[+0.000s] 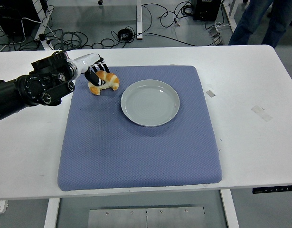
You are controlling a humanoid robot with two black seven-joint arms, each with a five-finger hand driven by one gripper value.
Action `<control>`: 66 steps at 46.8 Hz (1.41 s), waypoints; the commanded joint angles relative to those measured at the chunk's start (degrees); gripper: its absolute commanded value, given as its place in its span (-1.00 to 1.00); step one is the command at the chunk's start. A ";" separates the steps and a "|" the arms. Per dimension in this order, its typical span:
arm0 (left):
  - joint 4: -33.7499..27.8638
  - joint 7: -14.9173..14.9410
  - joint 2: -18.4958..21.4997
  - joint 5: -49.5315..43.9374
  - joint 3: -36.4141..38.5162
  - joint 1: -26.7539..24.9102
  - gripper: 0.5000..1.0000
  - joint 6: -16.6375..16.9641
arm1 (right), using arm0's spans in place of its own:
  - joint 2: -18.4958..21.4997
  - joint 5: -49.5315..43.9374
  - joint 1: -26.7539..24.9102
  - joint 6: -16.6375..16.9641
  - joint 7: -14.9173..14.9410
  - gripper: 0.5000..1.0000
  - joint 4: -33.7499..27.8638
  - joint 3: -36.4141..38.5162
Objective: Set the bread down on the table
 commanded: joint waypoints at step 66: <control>-3.44 0.36 6.57 -13.04 -32.41 5.50 0.92 -3.57 | 0.00 0.00 0.00 0.00 0.00 1.00 0.00 -0.07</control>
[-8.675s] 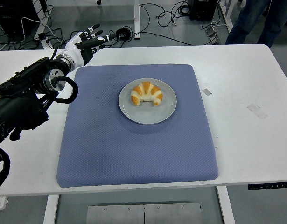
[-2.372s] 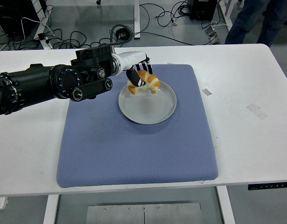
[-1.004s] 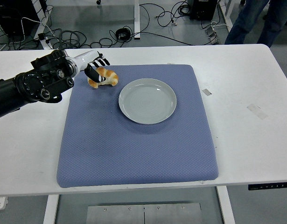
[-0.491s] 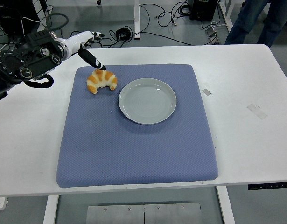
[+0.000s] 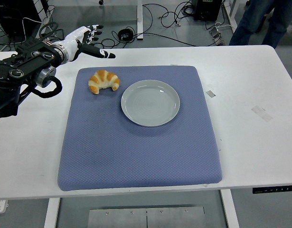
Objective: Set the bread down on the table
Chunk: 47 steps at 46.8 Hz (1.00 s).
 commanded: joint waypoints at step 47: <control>8.21 -5.18 -2.70 -18.29 -30.81 10.13 0.92 -4.60 | 0.00 0.00 0.01 0.00 0.00 1.00 0.00 0.01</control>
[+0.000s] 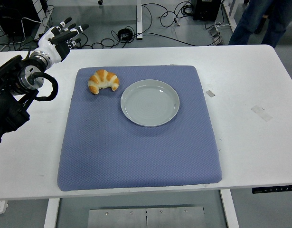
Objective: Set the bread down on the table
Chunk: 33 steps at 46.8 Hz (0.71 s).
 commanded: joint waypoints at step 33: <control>3.72 -1.25 -1.40 -0.03 0.70 0.11 0.92 -4.37 | 0.00 0.00 0.02 0.00 0.00 1.00 0.26 0.02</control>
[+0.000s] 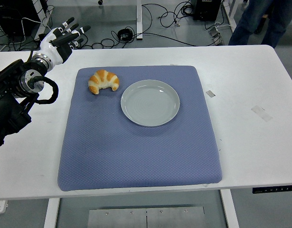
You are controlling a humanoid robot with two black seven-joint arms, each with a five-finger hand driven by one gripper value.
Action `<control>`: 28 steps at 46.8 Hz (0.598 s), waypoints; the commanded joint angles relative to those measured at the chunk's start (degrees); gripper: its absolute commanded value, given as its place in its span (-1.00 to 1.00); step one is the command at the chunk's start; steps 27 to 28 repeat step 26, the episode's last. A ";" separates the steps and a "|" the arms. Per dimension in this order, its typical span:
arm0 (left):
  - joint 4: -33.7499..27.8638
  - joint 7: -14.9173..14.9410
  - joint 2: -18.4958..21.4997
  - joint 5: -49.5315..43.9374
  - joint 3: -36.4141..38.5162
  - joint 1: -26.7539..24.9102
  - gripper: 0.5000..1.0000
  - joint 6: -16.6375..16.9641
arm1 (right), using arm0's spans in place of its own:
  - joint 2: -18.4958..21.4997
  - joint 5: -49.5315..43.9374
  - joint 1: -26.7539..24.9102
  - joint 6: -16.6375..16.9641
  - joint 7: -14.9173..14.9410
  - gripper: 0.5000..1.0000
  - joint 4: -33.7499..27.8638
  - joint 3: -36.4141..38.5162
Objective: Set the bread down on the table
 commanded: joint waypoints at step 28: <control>0.22 0.13 0.00 0.08 0.10 0.00 0.92 0.00 | 0.00 0.00 0.17 0.18 0.00 1.00 0.70 0.55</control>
